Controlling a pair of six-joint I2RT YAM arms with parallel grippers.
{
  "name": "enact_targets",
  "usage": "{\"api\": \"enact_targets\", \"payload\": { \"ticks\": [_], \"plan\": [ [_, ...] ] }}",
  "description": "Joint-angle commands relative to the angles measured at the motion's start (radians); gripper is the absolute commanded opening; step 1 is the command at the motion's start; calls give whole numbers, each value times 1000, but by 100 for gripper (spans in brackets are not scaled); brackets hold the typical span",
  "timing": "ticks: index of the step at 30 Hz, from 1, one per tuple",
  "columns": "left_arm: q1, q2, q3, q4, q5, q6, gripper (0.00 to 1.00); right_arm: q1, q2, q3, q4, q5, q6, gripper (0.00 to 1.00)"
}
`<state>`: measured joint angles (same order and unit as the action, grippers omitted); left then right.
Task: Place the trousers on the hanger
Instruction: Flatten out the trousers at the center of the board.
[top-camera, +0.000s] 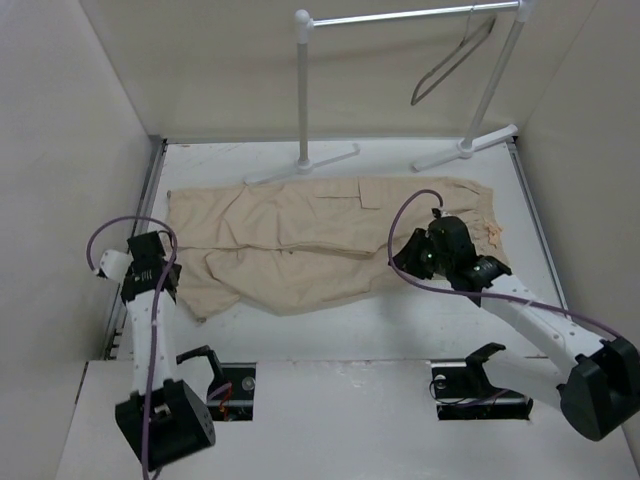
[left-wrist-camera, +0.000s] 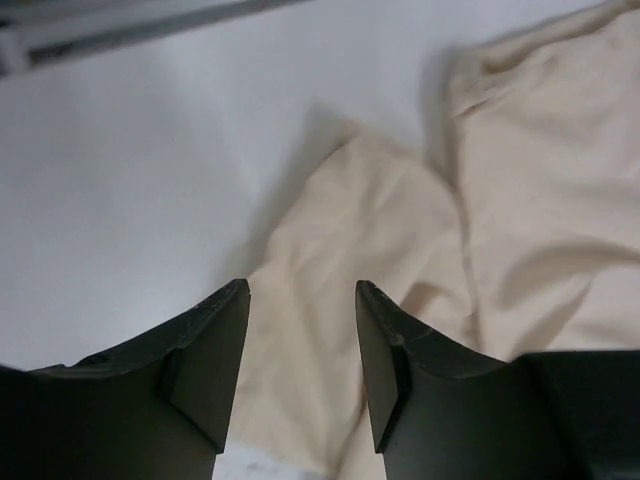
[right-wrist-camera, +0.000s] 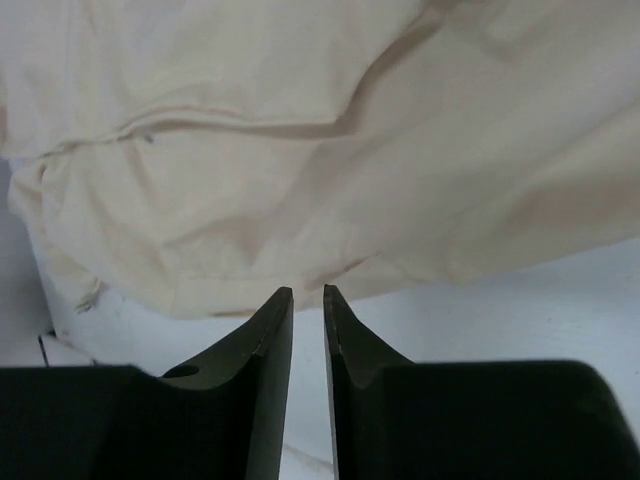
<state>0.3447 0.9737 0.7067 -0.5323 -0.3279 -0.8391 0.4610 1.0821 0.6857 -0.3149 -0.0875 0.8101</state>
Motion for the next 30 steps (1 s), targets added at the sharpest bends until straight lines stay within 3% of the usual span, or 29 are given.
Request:
{"api": "enact_targets", "payload": {
  "ticks": [1, 5, 10, 19, 21, 25, 30],
  "plan": [
    [20, -128, -111, -282, 58, -86, 43, 57, -70, -12, -32, -18, -31, 28],
    [-55, -234, -173, -426, 142, -251, 44, 107, -93, -29, -38, -20, -31, 34],
    [-80, -242, -223, -443, 213, -334, 49, 147, -87, -31, -33, -32, -35, 40],
    [-63, -60, -303, -97, 213, -391, 51, 161, -57, -18, -24, -34, -40, 48],
    [-72, -21, -306, -9, 210, -402, 44, 164, -56, -18, -23, -28, -34, 48],
    [-69, -12, -253, 37, 196, -387, 11, 163, -92, -25, -47, -15, -28, 50],
    [-71, -170, -97, -162, 110, -327, 3, 112, -168, -32, -111, 12, -28, 57]
  ]
}}
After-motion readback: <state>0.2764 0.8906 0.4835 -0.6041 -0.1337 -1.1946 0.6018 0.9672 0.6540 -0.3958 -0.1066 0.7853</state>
